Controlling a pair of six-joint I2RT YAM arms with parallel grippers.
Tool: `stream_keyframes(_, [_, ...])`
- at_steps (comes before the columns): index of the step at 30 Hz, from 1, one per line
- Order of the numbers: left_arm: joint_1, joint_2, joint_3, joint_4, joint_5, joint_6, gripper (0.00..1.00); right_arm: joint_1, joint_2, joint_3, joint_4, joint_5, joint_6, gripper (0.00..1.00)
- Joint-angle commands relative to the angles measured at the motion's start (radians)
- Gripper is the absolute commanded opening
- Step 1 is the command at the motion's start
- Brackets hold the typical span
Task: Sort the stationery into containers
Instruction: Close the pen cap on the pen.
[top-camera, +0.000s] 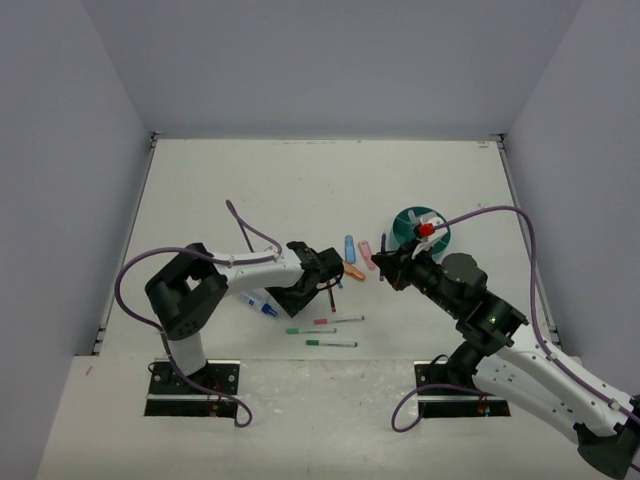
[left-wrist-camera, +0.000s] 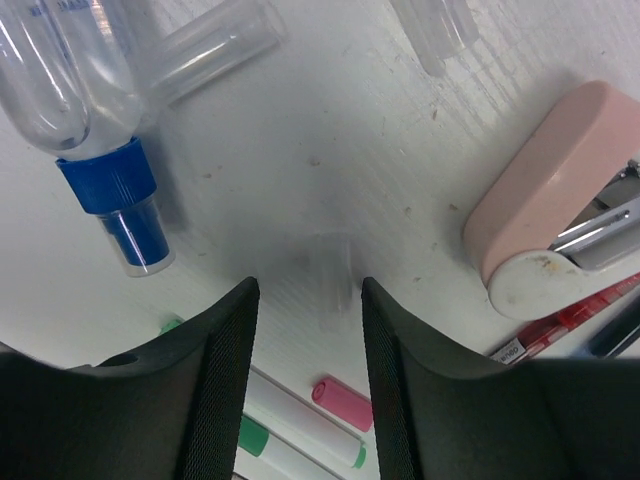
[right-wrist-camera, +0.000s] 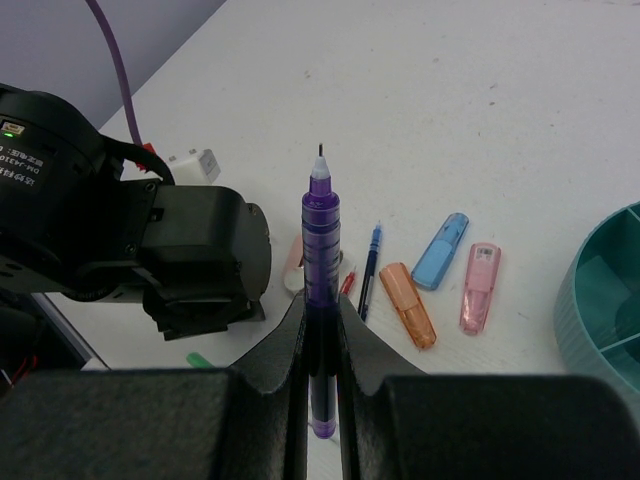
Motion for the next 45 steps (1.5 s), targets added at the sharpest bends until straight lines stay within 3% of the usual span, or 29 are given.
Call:
stream_keyframes(1, [0.017,0.012,0.017,-0.013,-0.032,-0.025,0.44,-0.005,0.002,-0.002,0.028,-0.014,-0.005,0.0])
stream_keyframes(5, [0.029,0.017,0.003,0.0,-0.027,-0.012,0.38,-0.005,0.001,-0.003,0.029,-0.014,-0.004,0.0])
stream_keyframes(12, [0.044,0.05,-0.029,0.079,0.028,0.04,0.12,-0.005,0.001,-0.003,0.029,-0.013,-0.004,0.0])
stream_keyframes(14, [0.045,0.048,-0.039,0.091,0.031,0.061,0.0,-0.005,0.001,-0.003,0.029,-0.014,-0.003,0.0])
stream_keyframes(17, [0.044,0.011,-0.036,0.092,0.0,0.118,0.0,-0.005,-0.002,-0.007,0.035,-0.028,0.001,0.0])
stream_keyframes(21, [0.024,-0.159,0.009,-0.039,-0.205,0.155,0.0,-0.005,-0.022,-0.024,0.085,-0.11,0.008,0.0])
stream_keyframes(24, [0.016,-0.304,0.027,-0.053,-0.341,0.268,0.0,-0.005,-0.029,-0.038,0.123,-0.185,0.025,0.0])
stream_keyframes(25, [0.015,-0.352,0.029,-0.026,-0.368,0.37,0.0,-0.005,-0.017,-0.043,0.142,-0.201,0.051,0.0])
stream_keyframes(27, [0.014,-0.444,0.021,0.064,-0.392,0.501,0.0,-0.003,0.001,-0.057,0.203,-0.27,0.108,0.0])
stream_keyframes(28, [0.012,-0.506,0.009,0.149,-0.384,0.657,0.0,0.005,0.024,-0.077,0.259,-0.34,0.148,0.0])
stream_keyframes(30, [0.004,-0.599,-0.013,0.273,-0.362,0.759,0.0,0.046,0.041,-0.108,0.353,-0.407,0.193,0.0])
stream_keyframes(32, [-0.02,-0.721,-0.066,0.466,-0.343,0.883,0.0,0.141,0.064,-0.125,0.429,-0.392,0.202,0.0])
stream_keyframes(33, [-0.023,-0.782,-0.109,0.523,-0.302,0.965,0.0,0.157,0.073,-0.124,0.459,-0.371,0.211,0.0])
stream_keyframes(36, [-0.025,-0.968,-0.271,0.902,-0.081,1.207,0.0,0.209,0.165,-0.096,0.544,-0.341,0.261,0.0])
stream_keyframes(39, [-0.025,-1.08,-0.36,1.133,0.061,1.296,0.0,0.237,0.24,-0.065,0.587,-0.315,0.275,0.0])
stream_keyframes(45, [-0.025,-1.169,-0.463,1.28,0.219,1.357,0.0,0.253,0.361,0.029,0.632,-0.369,0.285,0.0])
